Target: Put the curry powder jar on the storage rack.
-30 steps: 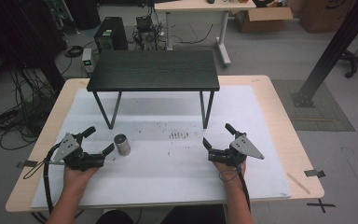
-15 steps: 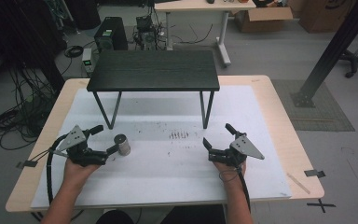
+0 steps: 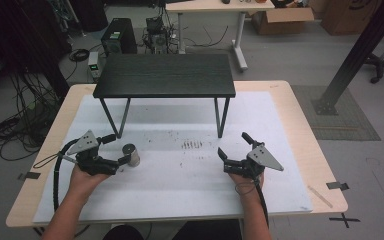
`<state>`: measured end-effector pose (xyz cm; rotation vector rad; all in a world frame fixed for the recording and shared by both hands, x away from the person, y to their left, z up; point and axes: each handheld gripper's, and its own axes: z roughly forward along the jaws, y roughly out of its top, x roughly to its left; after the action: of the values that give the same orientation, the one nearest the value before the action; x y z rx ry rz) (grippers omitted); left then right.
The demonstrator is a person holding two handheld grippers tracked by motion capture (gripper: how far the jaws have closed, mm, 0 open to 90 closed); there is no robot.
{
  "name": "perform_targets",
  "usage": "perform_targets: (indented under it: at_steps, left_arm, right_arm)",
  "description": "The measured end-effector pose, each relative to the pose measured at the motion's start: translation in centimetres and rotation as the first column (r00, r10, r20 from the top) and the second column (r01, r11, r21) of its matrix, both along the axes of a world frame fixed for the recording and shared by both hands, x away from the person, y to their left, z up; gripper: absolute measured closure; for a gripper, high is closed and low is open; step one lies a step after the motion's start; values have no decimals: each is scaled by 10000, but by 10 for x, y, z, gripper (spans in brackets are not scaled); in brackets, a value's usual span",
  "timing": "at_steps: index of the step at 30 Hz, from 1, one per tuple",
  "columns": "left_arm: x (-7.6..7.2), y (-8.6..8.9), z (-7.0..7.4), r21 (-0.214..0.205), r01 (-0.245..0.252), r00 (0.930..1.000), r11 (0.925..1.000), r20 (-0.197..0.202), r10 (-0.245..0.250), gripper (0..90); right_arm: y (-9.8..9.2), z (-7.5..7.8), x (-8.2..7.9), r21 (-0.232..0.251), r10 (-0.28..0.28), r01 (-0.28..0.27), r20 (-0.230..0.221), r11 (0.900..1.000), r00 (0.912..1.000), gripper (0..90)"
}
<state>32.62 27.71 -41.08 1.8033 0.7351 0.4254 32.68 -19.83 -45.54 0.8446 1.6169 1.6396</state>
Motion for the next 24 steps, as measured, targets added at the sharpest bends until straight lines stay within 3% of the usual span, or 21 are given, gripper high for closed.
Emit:
perform_targets:
  at_steps: [9, 18, 24]
  left_arm:
    - [7, -8, -5, 208, 177, 9979, 9996, -635, -164, 13]
    - [10, -10, -9, 300, 200, 9953, 9993, -956, -171, 42]
    - [11, -11, -12, 602, 166, 9938, 9980, -1109, -98, 83]
  right_arm:
    - [0, 0, 0, 9, 7, -7, 13, 10000, 10000, 0]
    - [0, 0, 0, 14, 7, -7, 9, 10000, 10000, 0]
    - [0, 0, 0, 25, 12, -12, 11, 10000, 10000, 0]
